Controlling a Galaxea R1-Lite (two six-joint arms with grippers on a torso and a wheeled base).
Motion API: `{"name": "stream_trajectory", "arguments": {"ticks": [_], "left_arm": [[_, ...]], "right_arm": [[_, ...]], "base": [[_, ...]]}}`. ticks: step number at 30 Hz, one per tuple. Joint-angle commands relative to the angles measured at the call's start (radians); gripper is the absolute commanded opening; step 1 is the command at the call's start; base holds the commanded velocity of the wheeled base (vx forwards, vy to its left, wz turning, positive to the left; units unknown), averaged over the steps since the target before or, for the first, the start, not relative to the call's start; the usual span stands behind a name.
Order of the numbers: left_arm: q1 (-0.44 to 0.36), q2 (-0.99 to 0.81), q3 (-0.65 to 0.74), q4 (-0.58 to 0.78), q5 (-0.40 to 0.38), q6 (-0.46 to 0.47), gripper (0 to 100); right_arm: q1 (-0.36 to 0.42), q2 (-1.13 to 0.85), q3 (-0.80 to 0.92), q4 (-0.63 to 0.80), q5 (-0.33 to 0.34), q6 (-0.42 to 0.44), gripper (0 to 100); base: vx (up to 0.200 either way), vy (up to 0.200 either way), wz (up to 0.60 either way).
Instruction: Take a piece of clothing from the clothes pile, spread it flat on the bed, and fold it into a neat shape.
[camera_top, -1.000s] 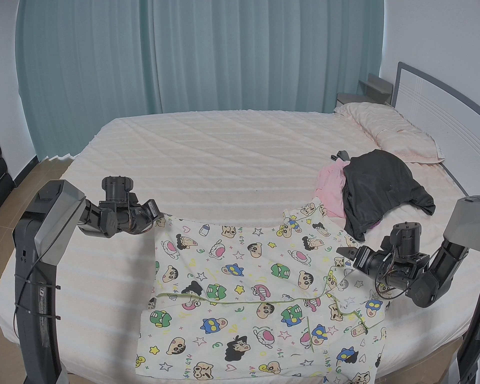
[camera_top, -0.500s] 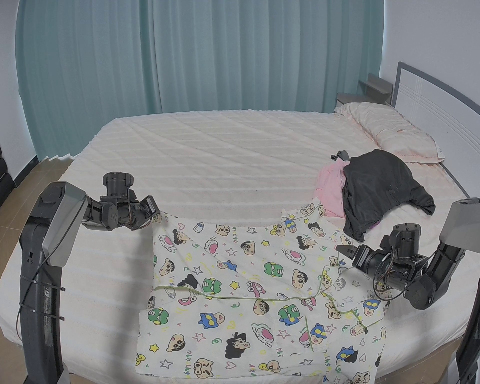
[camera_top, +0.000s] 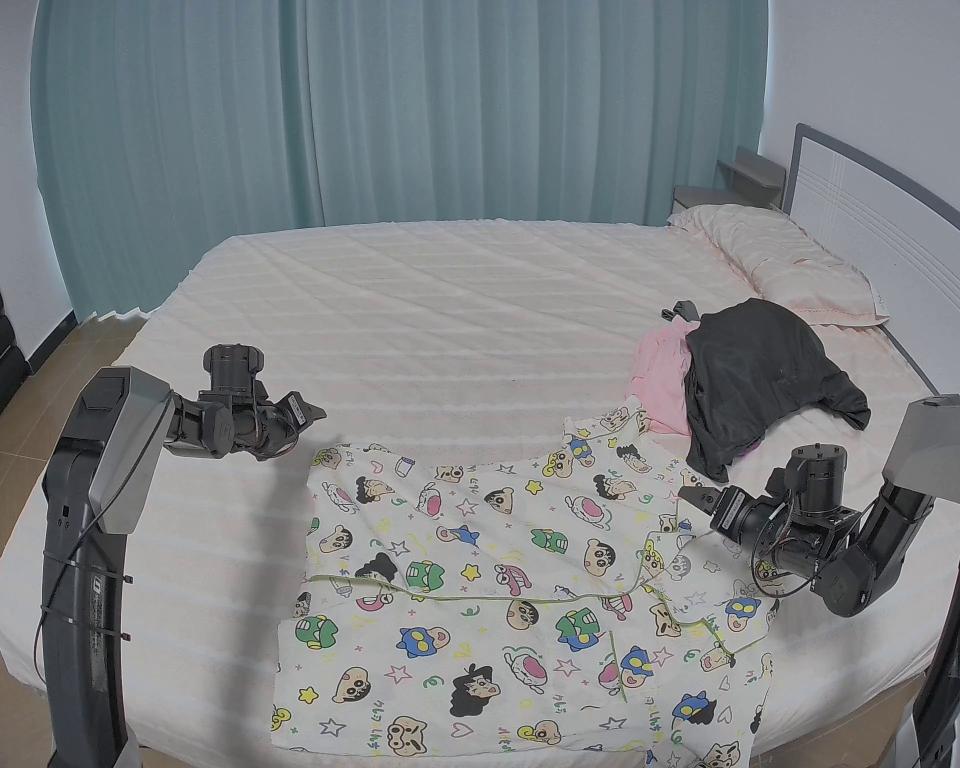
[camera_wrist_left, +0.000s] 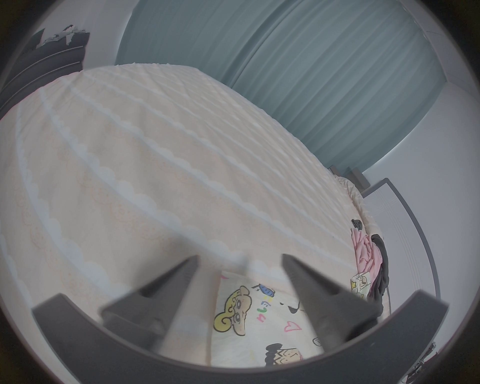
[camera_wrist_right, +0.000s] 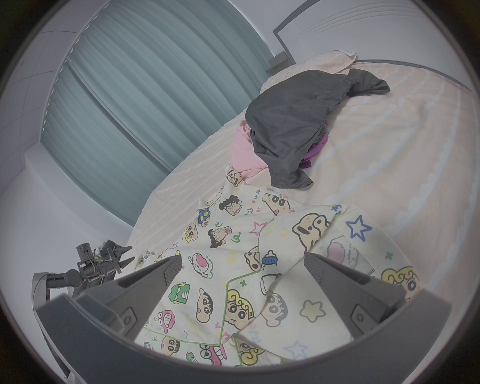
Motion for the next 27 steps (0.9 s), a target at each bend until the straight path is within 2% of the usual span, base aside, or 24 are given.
{"name": "stream_trajectory", "arguments": {"ticks": [1,7,8,13,17,18,24,27], "left_arm": [[0.009,0.002,-0.005,0.015,-0.001,-0.001,100],[0.026,-0.024,0.013,0.053,-0.001,-0.004,100],[0.036,-0.082,0.079,0.085,-0.016,-0.013,100],[0.046,-0.233,0.309,0.070,-0.087,-0.010,100],[0.044,-0.332,0.484,0.067,-0.094,-0.016,100],[0.041,-0.380,0.571,0.048,-0.096,-0.022,100],[0.000,-0.521,0.825,-0.133,-0.099,-0.177,100],[-0.068,-0.593,0.946,-0.214,-0.076,-0.262,100]], "right_arm": [[-0.010,-0.018,0.006,0.000,0.002,0.001,100],[-0.029,-0.049,0.022,0.004,0.005,-0.002,100],[-0.035,-0.060,0.044,0.000,0.005,-0.002,100],[-0.043,-0.078,0.076,-0.003,0.006,0.005,100],[-0.041,-0.103,0.104,-0.009,0.005,0.024,100],[-0.040,-0.121,0.118,-0.007,0.003,0.044,100],[-0.035,-0.170,0.187,-0.007,-0.014,0.082,100],[-0.035,-0.199,0.231,-0.009,-0.033,0.119,100]], "base": [[0.000,0.000,0.00],[0.000,0.000,0.00],[0.000,0.000,0.00],[0.000,0.000,0.00],[0.000,0.000,0.00],[0.000,0.000,0.00],[0.000,0.000,0.00],[0.000,0.000,0.00]]}}
